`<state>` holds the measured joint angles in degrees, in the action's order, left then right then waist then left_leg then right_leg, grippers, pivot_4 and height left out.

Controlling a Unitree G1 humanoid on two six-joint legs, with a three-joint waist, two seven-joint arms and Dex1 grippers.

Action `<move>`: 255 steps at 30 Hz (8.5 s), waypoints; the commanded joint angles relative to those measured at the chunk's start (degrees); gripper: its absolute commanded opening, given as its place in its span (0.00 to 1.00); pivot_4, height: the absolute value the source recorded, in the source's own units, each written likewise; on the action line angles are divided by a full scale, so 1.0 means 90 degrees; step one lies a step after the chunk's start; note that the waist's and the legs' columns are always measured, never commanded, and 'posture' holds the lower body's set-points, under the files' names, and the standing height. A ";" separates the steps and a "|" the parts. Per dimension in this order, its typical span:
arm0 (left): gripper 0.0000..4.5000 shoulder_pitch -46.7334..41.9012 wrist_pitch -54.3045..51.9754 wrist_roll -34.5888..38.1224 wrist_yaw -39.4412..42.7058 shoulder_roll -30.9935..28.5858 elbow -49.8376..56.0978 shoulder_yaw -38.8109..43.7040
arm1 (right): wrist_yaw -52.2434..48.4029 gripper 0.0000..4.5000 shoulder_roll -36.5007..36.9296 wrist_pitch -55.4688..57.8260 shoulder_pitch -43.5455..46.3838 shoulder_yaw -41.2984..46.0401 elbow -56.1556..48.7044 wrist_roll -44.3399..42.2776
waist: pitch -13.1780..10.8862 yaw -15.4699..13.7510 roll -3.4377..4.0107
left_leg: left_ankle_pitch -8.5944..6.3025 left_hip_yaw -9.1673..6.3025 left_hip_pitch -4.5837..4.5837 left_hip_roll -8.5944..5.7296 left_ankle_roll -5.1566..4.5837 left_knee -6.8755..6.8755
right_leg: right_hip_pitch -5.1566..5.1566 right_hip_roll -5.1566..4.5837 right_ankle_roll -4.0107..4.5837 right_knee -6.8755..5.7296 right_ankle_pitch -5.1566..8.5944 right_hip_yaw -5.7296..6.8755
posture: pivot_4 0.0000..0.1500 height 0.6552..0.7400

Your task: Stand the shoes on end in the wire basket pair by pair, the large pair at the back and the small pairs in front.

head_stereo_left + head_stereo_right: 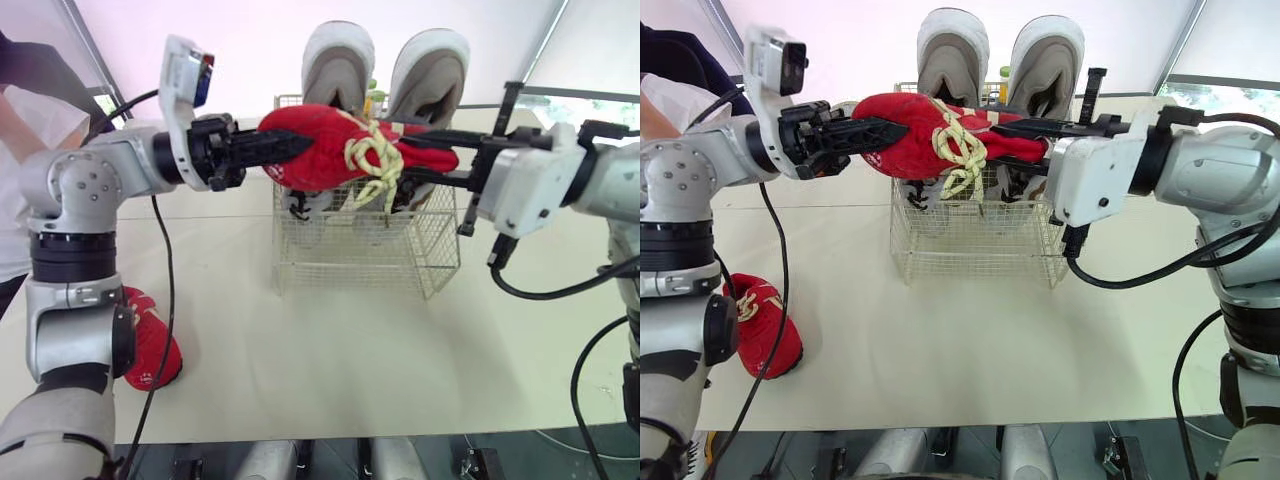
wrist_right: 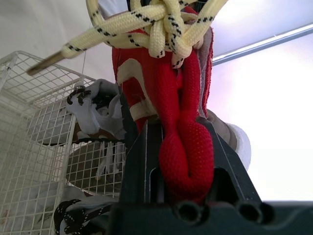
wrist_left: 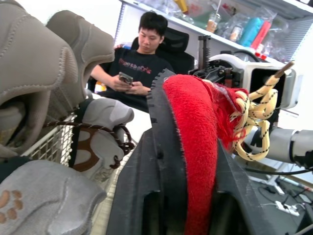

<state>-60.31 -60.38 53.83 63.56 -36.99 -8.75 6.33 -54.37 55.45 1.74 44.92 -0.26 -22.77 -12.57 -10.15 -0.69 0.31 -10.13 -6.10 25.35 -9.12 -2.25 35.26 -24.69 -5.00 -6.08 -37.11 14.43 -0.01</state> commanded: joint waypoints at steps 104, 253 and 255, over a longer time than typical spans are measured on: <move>1.00 0.1079 0.0183 0.0533 -0.1200 -0.0109 0.1400 0.0665 | -0.2517 0.18 -0.0406 0.2610 -0.0946 0.0055 0.2873 -0.1786 | 0.0001 0.0125 -0.0008 | -0.0013 -0.0002 -0.0005 0.0003 -0.0021 0.0001 | 0.0004 -0.0001 0.0005 -0.0006 -0.0006 0.0003 | 1.00 1.00; 0.01 0.4512 0.4726 -0.3967 -0.5717 0.2737 0.4066 -0.1328 | -0.1868 1.00 0.0141 0.3004 0.0497 0.0233 0.1281 -0.2104 | 0.0025 -0.0180 -0.0049 | -0.0081 0.0174 -0.0039 0.0072 -0.0088 0.0009 | 0.0040 0.0017 -0.0021 0.0100 -0.0038 -0.0077 | 1.00 1.00; 0.01 0.4524 0.4925 -0.4369 -0.5812 0.2725 0.3931 -0.1442 | -0.1885 1.00 0.0126 0.2999 0.0505 0.0212 0.1300 -0.2078 | 0.0025 -0.0181 -0.0049 | -0.0081 0.0174 -0.0039 0.0072 -0.0088 0.0009 | 0.0041 0.0016 -0.0021 0.0100 -0.0038 -0.0077 | 1.00 1.00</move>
<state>-21.12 -15.67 18.14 11.68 -12.10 29.26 -4.70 -71.14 56.57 29.53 47.74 0.49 -10.85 -31.55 -9.93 -2.32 -0.13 -10.86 -4.53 25.00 -8.47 -3.04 35.34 -24.32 -4.85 -6.27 -36.21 14.09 -0.71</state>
